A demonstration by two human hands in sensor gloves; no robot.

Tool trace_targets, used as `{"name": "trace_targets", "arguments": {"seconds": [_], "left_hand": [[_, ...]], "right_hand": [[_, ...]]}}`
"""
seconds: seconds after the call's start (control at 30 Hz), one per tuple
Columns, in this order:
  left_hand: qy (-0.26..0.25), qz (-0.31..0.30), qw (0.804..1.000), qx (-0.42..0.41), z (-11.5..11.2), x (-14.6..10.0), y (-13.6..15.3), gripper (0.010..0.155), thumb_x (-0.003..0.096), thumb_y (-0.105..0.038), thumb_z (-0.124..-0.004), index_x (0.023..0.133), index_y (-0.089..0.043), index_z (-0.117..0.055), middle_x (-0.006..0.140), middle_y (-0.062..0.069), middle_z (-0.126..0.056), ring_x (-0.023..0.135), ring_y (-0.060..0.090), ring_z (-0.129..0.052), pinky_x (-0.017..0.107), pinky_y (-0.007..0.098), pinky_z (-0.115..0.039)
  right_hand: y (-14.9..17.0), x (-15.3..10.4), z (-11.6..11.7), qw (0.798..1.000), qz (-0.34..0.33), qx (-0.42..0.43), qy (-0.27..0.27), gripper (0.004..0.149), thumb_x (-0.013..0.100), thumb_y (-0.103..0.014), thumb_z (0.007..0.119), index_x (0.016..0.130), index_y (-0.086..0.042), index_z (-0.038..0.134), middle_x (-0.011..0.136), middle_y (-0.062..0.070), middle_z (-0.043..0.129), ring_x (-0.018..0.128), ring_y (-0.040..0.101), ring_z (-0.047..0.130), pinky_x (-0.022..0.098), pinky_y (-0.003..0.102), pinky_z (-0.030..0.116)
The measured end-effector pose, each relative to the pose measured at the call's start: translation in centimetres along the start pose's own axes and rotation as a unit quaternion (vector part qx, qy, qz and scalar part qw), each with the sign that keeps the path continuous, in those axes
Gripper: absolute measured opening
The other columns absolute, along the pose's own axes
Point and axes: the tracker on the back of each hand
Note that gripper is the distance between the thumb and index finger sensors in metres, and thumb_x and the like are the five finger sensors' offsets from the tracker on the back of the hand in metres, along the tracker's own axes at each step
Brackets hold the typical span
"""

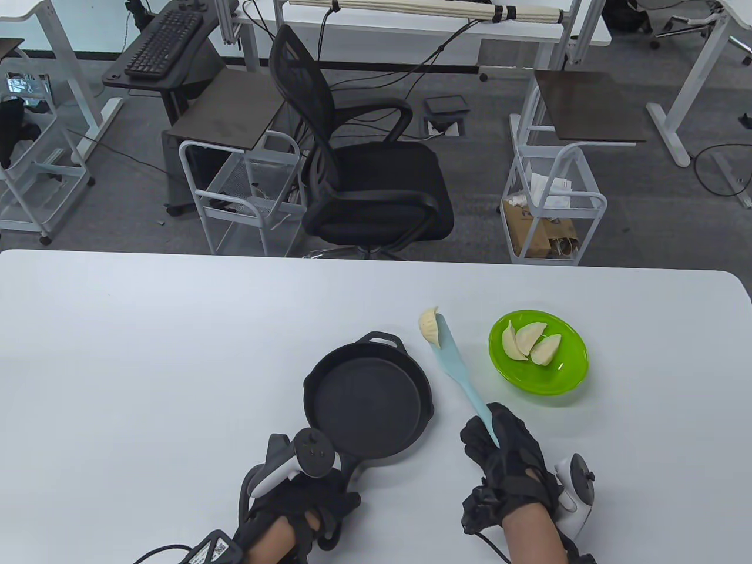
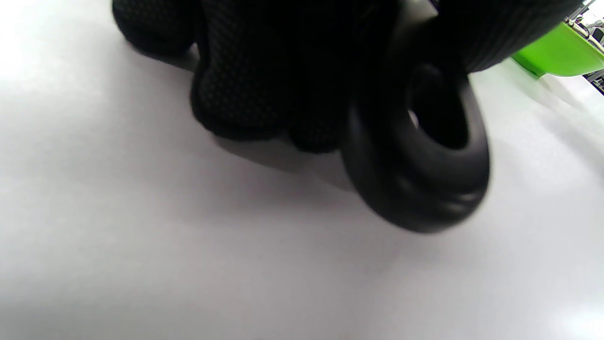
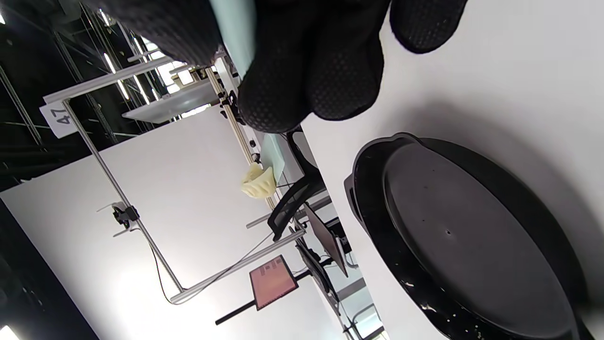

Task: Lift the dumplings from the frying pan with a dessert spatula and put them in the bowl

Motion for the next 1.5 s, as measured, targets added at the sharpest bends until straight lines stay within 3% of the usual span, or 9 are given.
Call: {"name": "trace_targets", "arguments": {"seconds": [0.7,1.2,1.5], "left_hand": [[0.002,-0.001,1.0,-0.002,0.0,0.0,0.0,0.068,0.0459,-0.066,-0.075,0.097,-0.022,-0.069,0.06,-0.008,-0.105,0.049,0.02,-0.1,0.06,0.052,-0.069],[0.002,-0.001,1.0,-0.002,0.0,0.0,0.0,0.068,0.046,-0.066,-0.075,0.097,-0.022,-0.069,0.06,-0.008,-0.105,0.05,0.02,-0.1,0.06,0.052,-0.069],[0.002,-0.001,1.0,-0.002,0.0,0.0,0.0,0.068,0.0459,-0.066,-0.075,0.097,-0.022,-0.069,0.06,-0.008,-0.105,0.049,0.02,-0.1,0.06,0.052,-0.069]], "right_hand": [[-0.6,-1.4,-1.7,0.991,-0.035,0.044,0.125,0.06,0.06,-0.042,0.065,0.106,-0.019,0.034,0.098,0.006,0.069,0.093,0.037,0.065,0.076,0.059,0.046],[-0.8,-1.5,-2.6,0.984,-0.05,0.057,0.161,0.063,0.06,-0.042,0.064,0.106,-0.019,0.027,0.102,0.007,0.062,0.096,0.039,0.059,0.077,0.059,0.043],[-1.1,-1.4,-3.1,0.98,-0.079,0.02,0.182,0.066,0.061,-0.044,0.066,0.107,-0.024,0.024,0.106,0.012,0.052,0.098,0.042,0.051,0.077,0.06,0.039]]}}
Point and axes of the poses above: the tracker on the back of each hand, its own y axis roughly to the little-finger side, its own x axis roughly from the wrist to the fingertips, z = x × y
